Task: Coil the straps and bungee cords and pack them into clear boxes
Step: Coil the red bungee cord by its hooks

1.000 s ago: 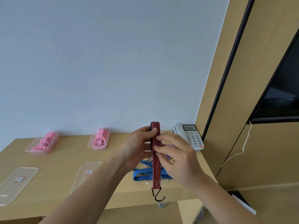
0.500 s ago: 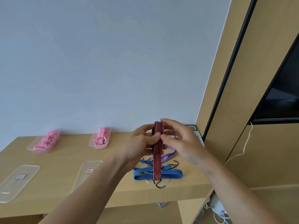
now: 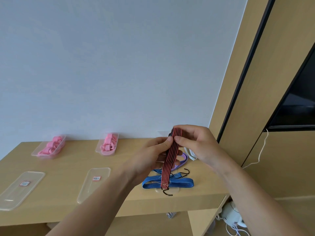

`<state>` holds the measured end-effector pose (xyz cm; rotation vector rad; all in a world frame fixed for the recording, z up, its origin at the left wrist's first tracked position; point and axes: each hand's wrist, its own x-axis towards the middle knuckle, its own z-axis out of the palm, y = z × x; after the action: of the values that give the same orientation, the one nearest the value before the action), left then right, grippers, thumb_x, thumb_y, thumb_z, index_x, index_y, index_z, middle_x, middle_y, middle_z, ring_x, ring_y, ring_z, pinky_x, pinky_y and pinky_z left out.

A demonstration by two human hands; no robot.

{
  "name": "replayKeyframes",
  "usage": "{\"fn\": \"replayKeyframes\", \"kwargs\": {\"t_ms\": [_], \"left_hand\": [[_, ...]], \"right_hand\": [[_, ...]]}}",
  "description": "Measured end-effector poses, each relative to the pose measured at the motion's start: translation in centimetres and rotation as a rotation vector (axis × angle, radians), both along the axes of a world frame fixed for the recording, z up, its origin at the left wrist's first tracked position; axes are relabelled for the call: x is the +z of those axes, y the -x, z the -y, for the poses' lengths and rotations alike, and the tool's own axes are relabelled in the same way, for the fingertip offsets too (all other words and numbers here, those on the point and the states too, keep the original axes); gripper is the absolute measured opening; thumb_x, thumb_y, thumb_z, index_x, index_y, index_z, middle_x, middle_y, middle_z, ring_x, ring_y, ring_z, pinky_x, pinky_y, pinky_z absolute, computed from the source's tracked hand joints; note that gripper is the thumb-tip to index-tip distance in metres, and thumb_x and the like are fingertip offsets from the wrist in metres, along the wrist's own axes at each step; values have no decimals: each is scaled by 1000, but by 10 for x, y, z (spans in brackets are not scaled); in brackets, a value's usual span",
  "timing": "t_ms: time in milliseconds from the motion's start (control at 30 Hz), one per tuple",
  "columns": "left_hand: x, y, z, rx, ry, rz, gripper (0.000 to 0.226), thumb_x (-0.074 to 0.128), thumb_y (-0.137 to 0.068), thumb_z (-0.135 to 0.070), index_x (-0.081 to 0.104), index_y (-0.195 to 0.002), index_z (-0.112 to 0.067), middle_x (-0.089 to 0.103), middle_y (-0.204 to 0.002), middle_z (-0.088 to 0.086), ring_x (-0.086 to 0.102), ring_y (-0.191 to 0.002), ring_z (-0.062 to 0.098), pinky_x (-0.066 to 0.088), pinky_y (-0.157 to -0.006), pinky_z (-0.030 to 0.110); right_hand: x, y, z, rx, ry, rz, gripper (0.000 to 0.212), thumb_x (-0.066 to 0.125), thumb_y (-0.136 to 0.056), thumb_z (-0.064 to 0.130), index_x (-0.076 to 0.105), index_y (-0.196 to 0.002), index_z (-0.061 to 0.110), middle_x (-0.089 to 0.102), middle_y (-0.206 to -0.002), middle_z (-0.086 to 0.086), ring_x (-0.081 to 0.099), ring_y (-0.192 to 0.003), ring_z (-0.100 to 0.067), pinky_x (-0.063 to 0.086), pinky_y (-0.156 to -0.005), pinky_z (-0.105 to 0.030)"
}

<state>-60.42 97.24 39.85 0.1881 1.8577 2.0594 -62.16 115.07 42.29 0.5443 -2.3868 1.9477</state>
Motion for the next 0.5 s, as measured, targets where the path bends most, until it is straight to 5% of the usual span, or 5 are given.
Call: {"fn": "replayKeyframes", "kwargs": {"t_ms": [133, 267, 500], "left_hand": [[-7, 0, 1, 7, 19, 38, 49, 46, -104, -49, 71, -116, -9, 76, -113, 19, 73, -94, 32, 59, -89, 47], [-7, -2, 0, -9, 73, 92, 54, 41, -104, -54, 69, -110, -8, 77, -107, 20, 74, -90, 32, 58, -74, 35], [-7, -1, 0, 1, 22, 144, 59, 40, -103, -56, 70, -108, -6, 77, -103, 19, 75, -90, 32, 60, -83, 40]], "right_hand": [[-1, 2, -1, -71, -80, -103, 40, 70, -89, 2, 74, -82, 41, 77, -94, 5, 73, -91, -13, 55, -93, -43], [-7, 4, -1, -174, -132, -190, 33, 72, -89, 11, 68, -98, 42, 76, -95, 13, 71, -92, -4, 56, -89, -37], [-12, 5, 1, -332, -94, -338, 39, 75, -87, 13, 64, -117, 35, 71, -108, 14, 69, -94, -3, 56, -90, -32]]}}
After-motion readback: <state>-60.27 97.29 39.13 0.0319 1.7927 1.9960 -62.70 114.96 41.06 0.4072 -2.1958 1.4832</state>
